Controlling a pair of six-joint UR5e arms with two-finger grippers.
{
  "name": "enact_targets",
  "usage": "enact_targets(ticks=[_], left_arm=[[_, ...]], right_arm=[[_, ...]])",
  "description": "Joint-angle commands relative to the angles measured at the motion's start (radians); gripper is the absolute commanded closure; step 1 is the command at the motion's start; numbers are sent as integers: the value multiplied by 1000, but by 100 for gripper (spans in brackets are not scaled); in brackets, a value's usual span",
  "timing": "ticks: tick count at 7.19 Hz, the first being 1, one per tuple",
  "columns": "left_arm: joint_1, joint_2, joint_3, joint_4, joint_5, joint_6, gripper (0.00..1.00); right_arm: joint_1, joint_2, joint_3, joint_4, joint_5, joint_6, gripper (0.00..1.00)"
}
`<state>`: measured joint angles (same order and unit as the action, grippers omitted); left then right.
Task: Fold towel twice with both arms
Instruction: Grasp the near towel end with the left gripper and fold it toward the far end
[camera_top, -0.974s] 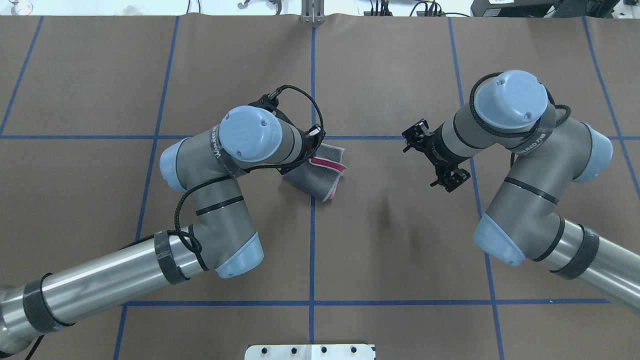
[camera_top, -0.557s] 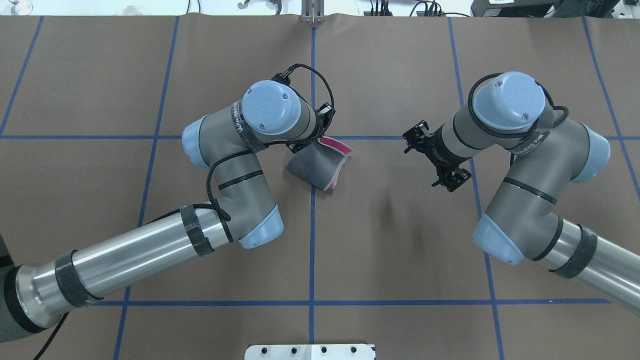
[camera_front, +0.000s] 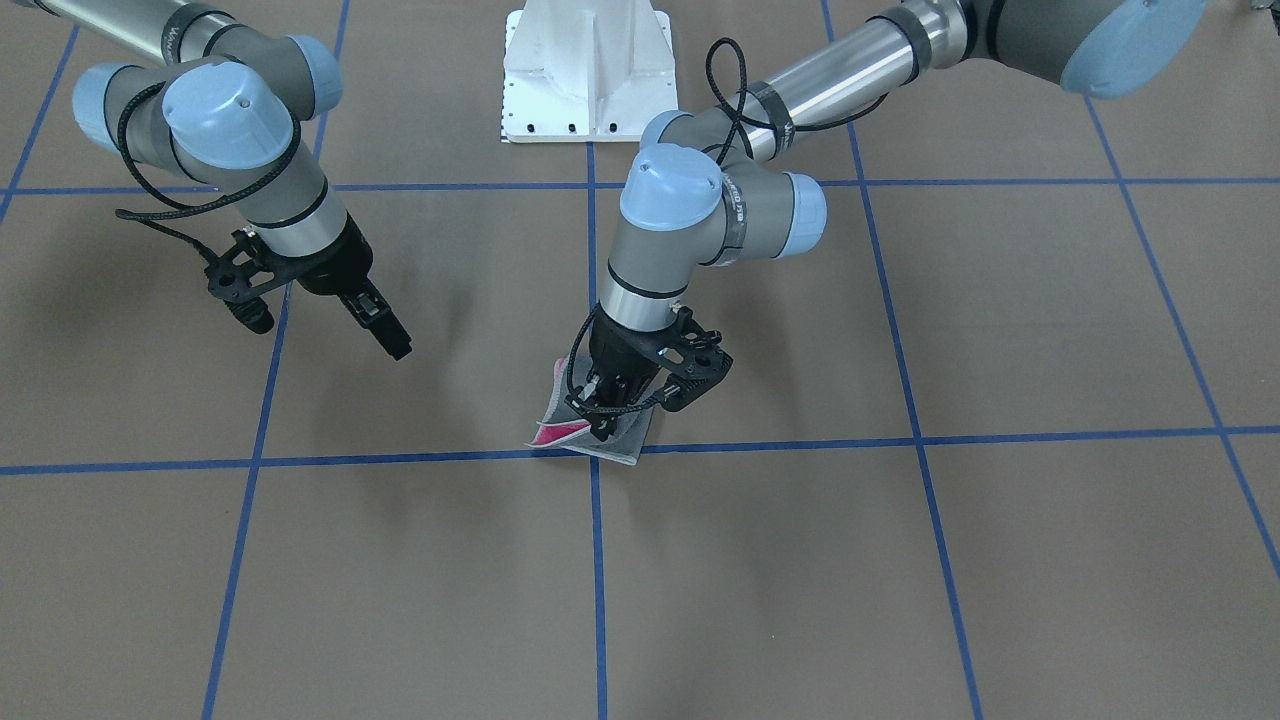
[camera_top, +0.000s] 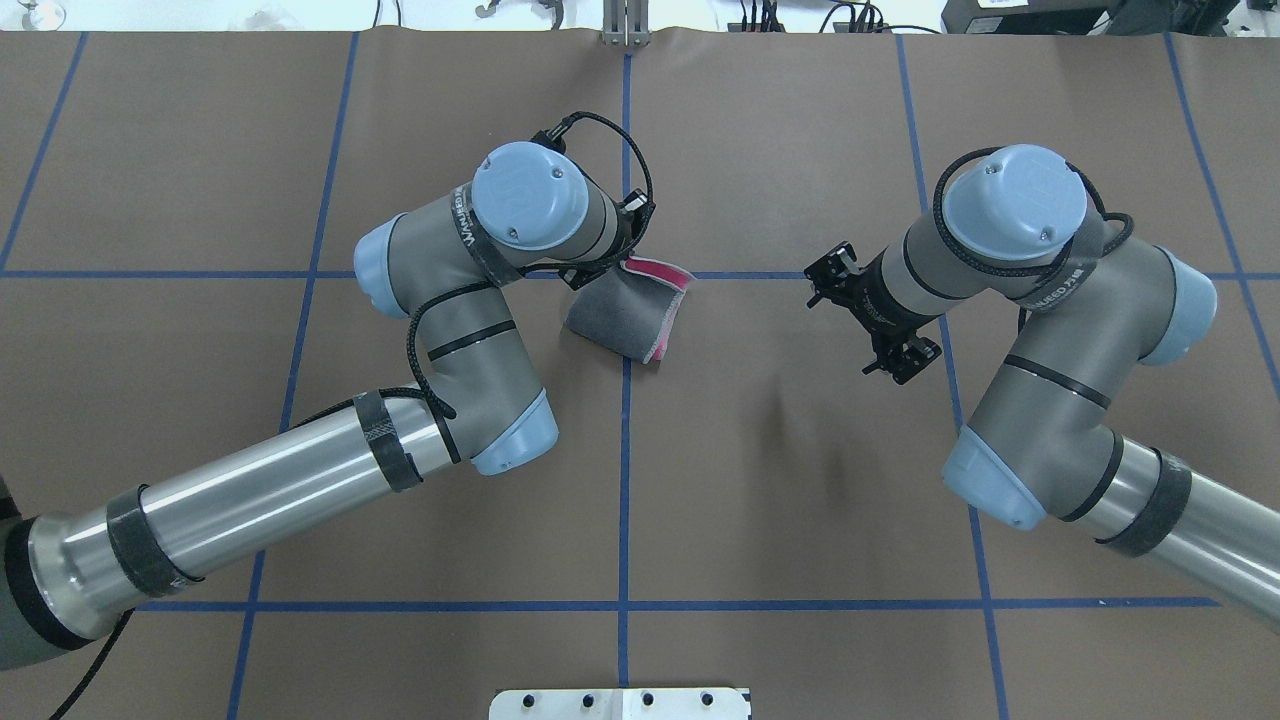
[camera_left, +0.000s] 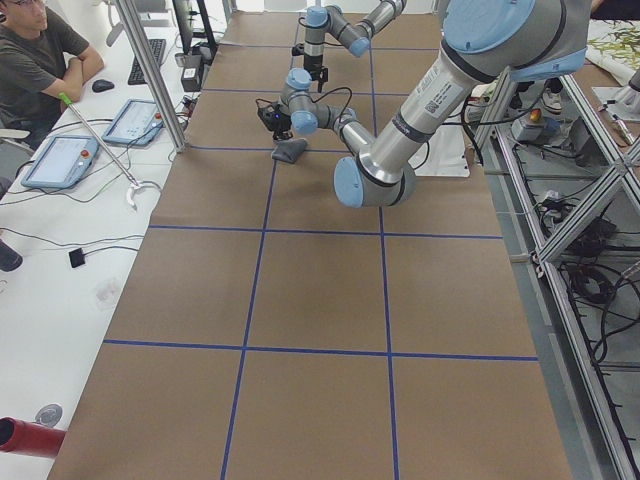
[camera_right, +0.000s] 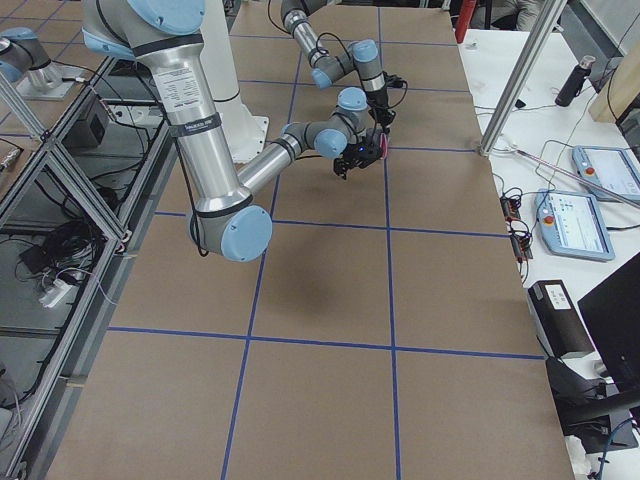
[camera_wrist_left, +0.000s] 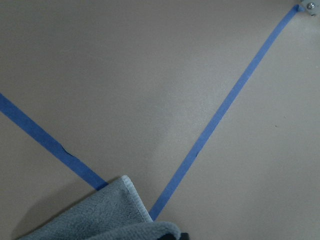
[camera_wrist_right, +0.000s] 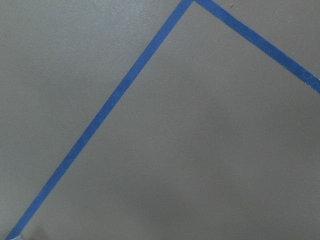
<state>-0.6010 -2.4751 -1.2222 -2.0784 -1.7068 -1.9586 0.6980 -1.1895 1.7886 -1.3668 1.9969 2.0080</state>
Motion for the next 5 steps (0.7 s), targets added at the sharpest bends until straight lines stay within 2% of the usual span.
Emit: enact_targets(ticks=[1, 4, 5], left_arm=[[-22, 2, 4, 0, -33, 1, 100], [-49, 27, 16, 0, -69, 1, 100], [-49, 30, 23, 0, -70, 4, 46]], right_arm=[[-2, 4, 0, 0, 0, 0, 0], [0, 4, 2, 0, 0, 1, 0], [-2, 5, 3, 0, 0, 1, 0]])
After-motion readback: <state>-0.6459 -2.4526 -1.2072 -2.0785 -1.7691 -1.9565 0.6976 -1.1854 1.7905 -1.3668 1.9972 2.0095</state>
